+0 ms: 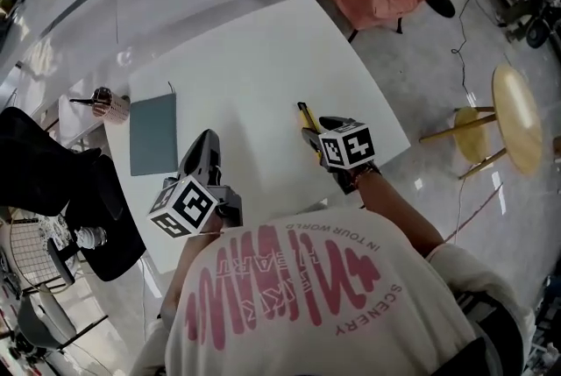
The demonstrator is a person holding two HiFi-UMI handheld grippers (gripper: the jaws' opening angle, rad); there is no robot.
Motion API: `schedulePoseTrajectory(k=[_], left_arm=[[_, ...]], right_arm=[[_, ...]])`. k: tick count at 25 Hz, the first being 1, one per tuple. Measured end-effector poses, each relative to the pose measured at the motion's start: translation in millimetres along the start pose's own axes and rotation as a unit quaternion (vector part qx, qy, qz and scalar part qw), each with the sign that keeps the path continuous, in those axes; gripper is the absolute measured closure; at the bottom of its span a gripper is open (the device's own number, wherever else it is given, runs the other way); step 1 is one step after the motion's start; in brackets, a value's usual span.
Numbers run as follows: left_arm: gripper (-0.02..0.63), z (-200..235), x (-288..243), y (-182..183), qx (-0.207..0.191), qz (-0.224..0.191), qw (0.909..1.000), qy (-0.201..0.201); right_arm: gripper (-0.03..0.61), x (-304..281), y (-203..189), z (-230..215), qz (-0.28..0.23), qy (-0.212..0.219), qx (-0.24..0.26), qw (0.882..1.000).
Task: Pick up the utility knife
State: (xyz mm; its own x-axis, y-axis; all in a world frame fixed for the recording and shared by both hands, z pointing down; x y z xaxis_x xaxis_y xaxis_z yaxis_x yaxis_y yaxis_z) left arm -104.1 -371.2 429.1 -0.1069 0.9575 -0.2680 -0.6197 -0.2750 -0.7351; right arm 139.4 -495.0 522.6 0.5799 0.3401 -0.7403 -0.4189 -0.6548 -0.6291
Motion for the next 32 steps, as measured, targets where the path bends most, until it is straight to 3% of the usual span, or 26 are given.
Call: schedulePoseTrajectory(k=[9, 12, 17, 23, 32], left_arm=[[0.589, 17.0, 18.3, -2.3, 0.014, -0.024, 0.9984, 0.048], [0.589, 20.3, 22.2, -1.6, 0.015, -0.029, 0.9981, 0.053], [0.589, 25.9, 27.7, 3.9, 0.015, -0.035, 0.9977, 0.056], [0.589, 22.9, 36.2, 5.0, 0.017, -0.042, 0.9977, 0.051], [0.589, 25.3, 53.7, 11.3, 0.015, -0.050, 0.9971, 0.056]], right_arm=[[0.338, -25.4, -1.5, -11.6, 0.053, -0.027, 0.007, 0.998], [0.374, -26.8, -1.1, -11.7, 0.066, -0.045, 0.035, 0.996], [0.376, -28.6, -2.2, -6.0, 0.062, -0.068, 0.072, 0.993], [0.437, -23.3, -6.8, -6.9, 0.065, -0.062, 0.059, 0.994], [0.446, -17.7, -9.7, -7.8, 0.080, -0.054, 0.013, 0.995]])
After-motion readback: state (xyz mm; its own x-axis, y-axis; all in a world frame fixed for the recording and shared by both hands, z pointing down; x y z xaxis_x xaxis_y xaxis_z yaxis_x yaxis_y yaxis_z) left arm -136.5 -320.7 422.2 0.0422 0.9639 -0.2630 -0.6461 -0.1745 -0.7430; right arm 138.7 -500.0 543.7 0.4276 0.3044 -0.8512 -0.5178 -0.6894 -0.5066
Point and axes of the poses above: the fingertips, and each gripper's own axes: x backward along the fingers, z to its left, y out of its top, the point moved 6 cm from there along x, backward along the fingers
